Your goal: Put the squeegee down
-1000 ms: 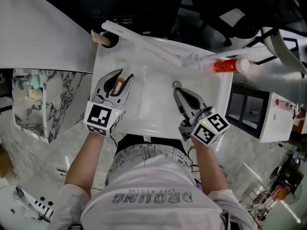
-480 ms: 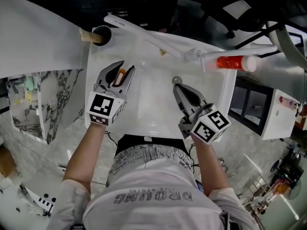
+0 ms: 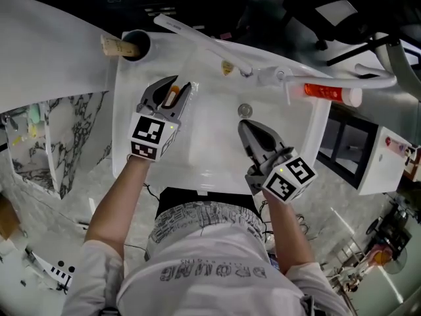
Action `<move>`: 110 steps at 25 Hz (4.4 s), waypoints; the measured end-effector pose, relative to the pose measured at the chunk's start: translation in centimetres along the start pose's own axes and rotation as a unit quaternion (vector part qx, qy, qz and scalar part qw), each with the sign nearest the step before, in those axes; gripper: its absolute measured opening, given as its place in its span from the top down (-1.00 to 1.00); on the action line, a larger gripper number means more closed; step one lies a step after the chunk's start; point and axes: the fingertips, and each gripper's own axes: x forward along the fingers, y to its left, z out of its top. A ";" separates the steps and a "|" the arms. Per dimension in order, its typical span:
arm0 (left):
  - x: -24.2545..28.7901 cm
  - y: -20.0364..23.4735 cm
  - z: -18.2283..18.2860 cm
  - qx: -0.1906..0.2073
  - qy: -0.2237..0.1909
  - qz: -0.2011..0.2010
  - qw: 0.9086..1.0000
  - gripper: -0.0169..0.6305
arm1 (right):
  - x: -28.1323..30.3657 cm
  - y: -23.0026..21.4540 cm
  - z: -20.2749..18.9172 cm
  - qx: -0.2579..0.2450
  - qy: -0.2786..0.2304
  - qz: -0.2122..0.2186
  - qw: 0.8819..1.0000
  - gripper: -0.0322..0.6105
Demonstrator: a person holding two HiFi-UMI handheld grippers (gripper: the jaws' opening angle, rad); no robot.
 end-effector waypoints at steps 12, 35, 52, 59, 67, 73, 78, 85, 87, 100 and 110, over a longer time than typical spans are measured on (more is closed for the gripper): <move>2.5 1.1 -2.5 0.002 0.019 0.002 1.000 0.58 | 0.7 -1.0 -1.5 0.010 0.020 -0.003 1.000 0.88; 4.1 2.1 -6.7 -0.012 0.060 0.023 0.998 0.58 | 0.6 -2.2 -3.2 0.021 0.046 -0.008 0.999 0.88; 4.6 2.1 -7.4 -0.016 0.078 0.026 0.996 0.57 | 1.3 -2.6 -3.2 0.024 0.042 -0.002 0.999 0.88; 4.6 1.6 -7.8 -0.018 0.092 0.018 0.995 0.54 | 1.2 -2.3 -2.9 0.023 0.038 0.002 0.999 0.88; 4.1 1.6 -7.4 -0.016 0.090 0.020 0.996 0.42 | 1.0 -1.9 -2.4 0.024 0.029 0.004 0.999 0.88; 3.1 1.4 -6.1 -0.012 0.077 0.023 0.997 0.41 | 0.8 -0.9 -2.2 0.016 0.025 0.008 1.000 0.88; 1.8 1.1 -5.0 -0.010 0.067 0.026 0.997 0.41 | 0.6 0.3 -1.9 0.008 0.018 0.012 1.000 0.88; -1.3 0.7 -3.5 -0.010 0.049 0.029 0.998 0.41 | 0.4 2.6 -1.8 -0.004 0.007 0.018 1.000 0.88; -2.3 0.5 -3.2 -0.012 0.043 0.029 0.999 0.41 | 0.3 3.3 -1.7 -0.008 0.004 0.019 1.000 0.88; -8.5 -1.7 -1.7 -0.016 0.007 0.018 1.000 0.41 | -0.4 7.9 -2.6 -0.033 -0.012 0.014 0.999 0.88; -14.2 -2.8 0.1 -0.003 -0.023 0.018 1.000 0.42 | -0.9 11.3 -3.7 -0.048 -0.021 0.018 0.998 0.88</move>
